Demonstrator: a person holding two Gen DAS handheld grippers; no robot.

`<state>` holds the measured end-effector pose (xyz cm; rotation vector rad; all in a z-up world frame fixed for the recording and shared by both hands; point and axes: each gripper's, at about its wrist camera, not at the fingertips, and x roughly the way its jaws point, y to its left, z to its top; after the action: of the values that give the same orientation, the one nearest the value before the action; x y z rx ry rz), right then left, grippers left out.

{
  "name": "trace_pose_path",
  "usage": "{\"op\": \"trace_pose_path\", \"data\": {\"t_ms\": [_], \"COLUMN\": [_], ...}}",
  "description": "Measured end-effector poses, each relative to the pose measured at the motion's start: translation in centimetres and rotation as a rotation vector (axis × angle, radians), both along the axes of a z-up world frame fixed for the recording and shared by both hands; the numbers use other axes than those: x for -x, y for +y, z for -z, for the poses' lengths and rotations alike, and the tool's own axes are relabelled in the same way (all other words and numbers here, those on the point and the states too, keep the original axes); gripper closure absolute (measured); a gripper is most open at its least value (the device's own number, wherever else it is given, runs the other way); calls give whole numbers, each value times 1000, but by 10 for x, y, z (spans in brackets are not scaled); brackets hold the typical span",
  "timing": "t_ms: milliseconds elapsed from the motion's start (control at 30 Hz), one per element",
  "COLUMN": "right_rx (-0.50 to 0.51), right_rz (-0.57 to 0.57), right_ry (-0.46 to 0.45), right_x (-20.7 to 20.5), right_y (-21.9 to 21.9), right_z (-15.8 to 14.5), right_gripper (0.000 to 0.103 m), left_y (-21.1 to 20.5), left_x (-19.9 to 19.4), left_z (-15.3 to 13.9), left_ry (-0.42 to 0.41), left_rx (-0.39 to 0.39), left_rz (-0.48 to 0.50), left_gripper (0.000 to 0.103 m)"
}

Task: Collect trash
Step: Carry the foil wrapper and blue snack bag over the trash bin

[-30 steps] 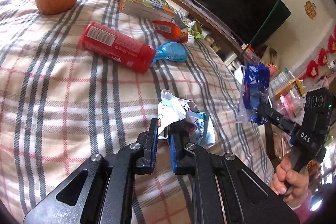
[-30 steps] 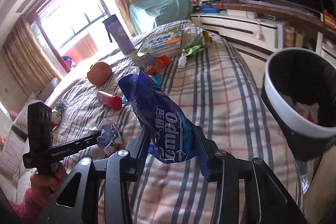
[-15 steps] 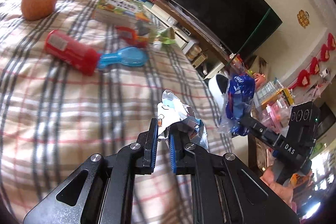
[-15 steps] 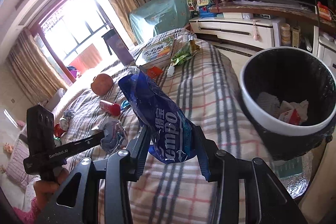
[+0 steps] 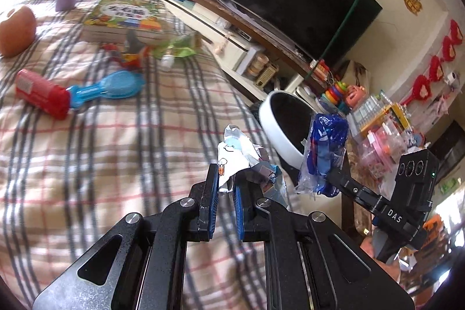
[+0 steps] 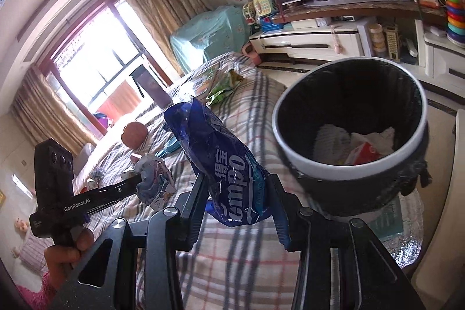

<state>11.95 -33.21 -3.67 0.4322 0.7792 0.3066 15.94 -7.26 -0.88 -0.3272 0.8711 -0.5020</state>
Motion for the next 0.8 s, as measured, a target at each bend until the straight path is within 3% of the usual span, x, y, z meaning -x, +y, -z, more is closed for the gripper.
{"op": "trace_pose_path", "data": {"t_ms": [500, 800], "right_rx": [8, 38], "right_rz": [133, 156], "right_ry": [-9, -14], "right_x": [-2, -10], "right_y": [-53, -68], "right_z": [-4, -9], "right_gripper": [61, 61], "left_y": [-60, -91], "left_x": [-15, -30], "left_z": [-19, -24], "left_ry": [-42, -58], "left_rx": [-10, -17], "left_rz": [95, 141], "left_gripper": [94, 94]}}
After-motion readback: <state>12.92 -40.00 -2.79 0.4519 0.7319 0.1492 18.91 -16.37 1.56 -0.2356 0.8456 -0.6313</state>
